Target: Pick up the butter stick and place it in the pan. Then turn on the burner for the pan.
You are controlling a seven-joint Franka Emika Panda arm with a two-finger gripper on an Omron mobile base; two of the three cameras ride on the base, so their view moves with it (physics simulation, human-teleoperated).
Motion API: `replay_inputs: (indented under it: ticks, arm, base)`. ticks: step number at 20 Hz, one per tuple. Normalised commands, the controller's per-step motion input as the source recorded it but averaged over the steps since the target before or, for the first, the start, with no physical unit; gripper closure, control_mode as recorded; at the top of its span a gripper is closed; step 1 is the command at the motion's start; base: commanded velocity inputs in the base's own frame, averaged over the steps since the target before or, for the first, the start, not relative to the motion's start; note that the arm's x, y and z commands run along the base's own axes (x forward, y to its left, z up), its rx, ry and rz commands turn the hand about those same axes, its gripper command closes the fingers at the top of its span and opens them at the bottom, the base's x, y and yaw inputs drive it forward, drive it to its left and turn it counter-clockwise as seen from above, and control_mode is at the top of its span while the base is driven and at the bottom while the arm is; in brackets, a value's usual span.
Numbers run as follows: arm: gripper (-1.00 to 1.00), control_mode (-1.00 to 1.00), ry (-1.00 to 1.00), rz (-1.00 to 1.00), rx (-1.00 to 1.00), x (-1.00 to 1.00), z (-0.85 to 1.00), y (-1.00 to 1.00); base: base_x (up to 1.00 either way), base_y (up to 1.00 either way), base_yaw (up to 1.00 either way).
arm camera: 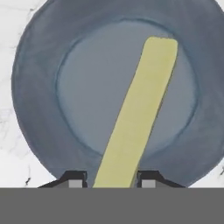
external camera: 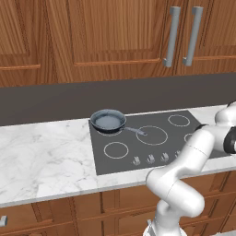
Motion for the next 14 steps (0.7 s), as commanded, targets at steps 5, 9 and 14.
replay_inputs:
  ticks: [5, 9, 14]
  arm:
    - [1.00, -1.00, 0.00, 0.12, 0.00, -0.09, 0.00, 0.64]
    - [1.00, -1.00, 0.01, 0.12, 0.00, -0.03, 0.01, 0.82]
    - [1.00, -1.00, -0.04, 0.15, -0.01, -0.28, 0.00, 0.73]
  base:
    - [0.00, 0.00, 0.00]
    - [0.00, 0.00, 0.00]
    - [0.00, 0.00, 0.00]
